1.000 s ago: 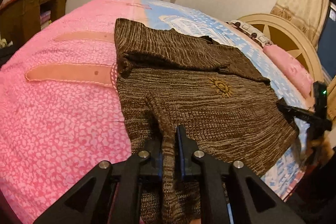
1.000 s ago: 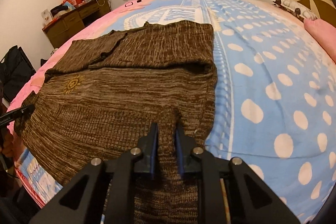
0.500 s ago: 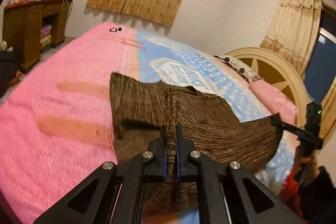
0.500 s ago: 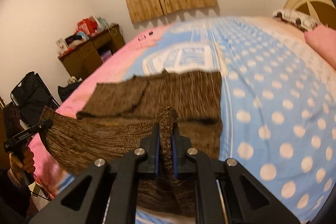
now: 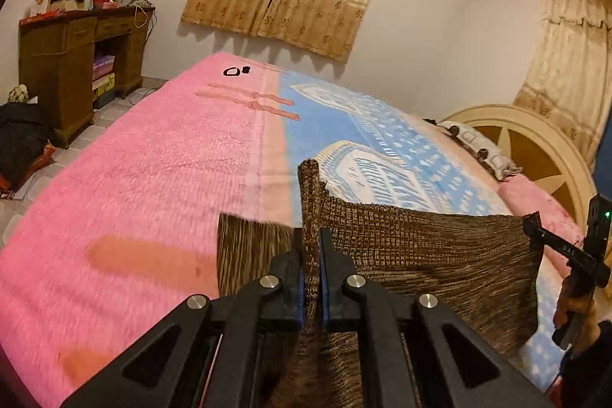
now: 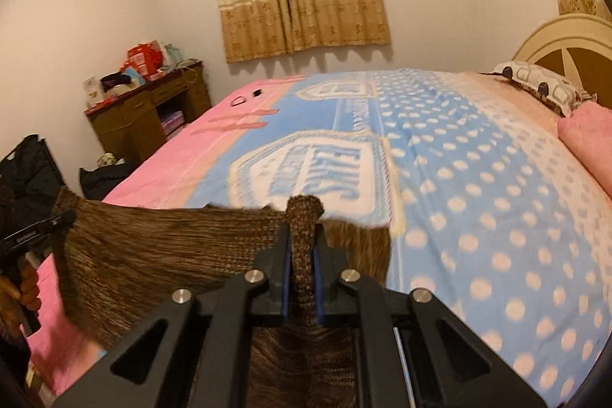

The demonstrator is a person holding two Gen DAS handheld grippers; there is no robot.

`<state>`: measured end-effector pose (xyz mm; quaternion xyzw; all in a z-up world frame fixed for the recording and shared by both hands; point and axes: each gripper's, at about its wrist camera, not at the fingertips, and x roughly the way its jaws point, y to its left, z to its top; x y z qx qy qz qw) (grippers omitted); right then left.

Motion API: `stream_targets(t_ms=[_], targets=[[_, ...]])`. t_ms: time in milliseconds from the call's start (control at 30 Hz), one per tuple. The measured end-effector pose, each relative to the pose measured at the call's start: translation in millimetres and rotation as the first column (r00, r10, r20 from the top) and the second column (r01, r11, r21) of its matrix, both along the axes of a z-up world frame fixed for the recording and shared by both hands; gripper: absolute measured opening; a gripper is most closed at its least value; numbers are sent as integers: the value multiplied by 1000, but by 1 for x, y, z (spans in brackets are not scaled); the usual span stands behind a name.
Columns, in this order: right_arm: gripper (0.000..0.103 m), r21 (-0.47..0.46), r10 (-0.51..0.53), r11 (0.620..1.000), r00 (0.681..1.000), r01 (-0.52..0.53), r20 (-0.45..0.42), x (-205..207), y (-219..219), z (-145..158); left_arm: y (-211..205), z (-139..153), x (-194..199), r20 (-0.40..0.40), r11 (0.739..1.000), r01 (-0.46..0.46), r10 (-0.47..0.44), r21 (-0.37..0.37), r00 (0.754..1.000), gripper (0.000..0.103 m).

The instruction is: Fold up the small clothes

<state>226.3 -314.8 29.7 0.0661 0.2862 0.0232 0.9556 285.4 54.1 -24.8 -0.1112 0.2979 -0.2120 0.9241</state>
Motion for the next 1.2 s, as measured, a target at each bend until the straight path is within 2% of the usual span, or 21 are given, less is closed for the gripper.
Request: stream_targets(t_ms=[133, 233, 333, 367, 433, 600, 667, 700, 767, 800, 867, 933, 1000, 1100, 1200], targets=[[12, 1, -38, 999, 999, 38, -35, 46, -10, -26, -11, -26, 41, -41, 999, -34, 35, 29, 999, 5], [12, -13, -66, 998, 994, 65, -84, 80, -12, -53, -13, -51, 68, -101, 997, -68, 73, 48, 992, 5], [12, -27, -85, 996, 987, 82, -139, 103, -15, -80, -11, -79, 81, -216, 994, -91, 100, 54, 971, 5], [12, -61, -92, 995, 982, 83, -162, 110, -14, -94, -8, -81, 82, -241, 994, -97, 104, 40, 965, 8], [13, -50, -83, 996, 971, 74, -223, 118, -16, -108, -2, -80, 83, -253, 993, -115, 115, 15, 961, 9], [26, -36, -89, 996, 965, 83, -246, 117, -20, -106, 0, -73, 83, -286, 995, -102, 102, 15, 953, 9], [37, -23, -100, 995, 966, 97, -238, 113, -24, -102, 8, -59, 82, -299, 994, -106, 105, 15, 948, 9], [37, -16, -108, 994, 970, 107, -218, 109, -28, -96, 14, -52, 78, -288, 993, -115, 114, 15, 951, 9], [39, -5, -154, 988, 982, 155, -113, 89, -32, -76, 31, -33, 66, -243, 989, -141, 144, 31, 959, 10], [46, 2, -171, 985, 983, 171, -63, 72, -33, -65, 37, -27, 60, -233, 987, -156, 162, 46, 959, 10], [52, -10, -184, 983, 983, 184, -20, 40, -29, -48, 47, -17, 40, -214, 978, -190, 204, 83, 955, 10], [47, -42, -145, 989, 988, 142, -58, 12, -17, -46, 45, -13, 11, -179, 975, -182, 203, 126, 963, 10], [15, -49, -103, 994, 989, 98, -107, -16, -4, -54, 32, -16, -23, -144, 973, -155, 180, 169, 973, 10], [14, -71, -74, 995, 986, 63, -153, -43, 15, -72, 10, -31, -62, -143, 969, -111, 145, 220, 979, 10], [14, -110, -74, 993, 979, 53, -190, -55, 29, -90, -1, -54, -76, -172, 956, -117, 166, 268, 971, 10]])
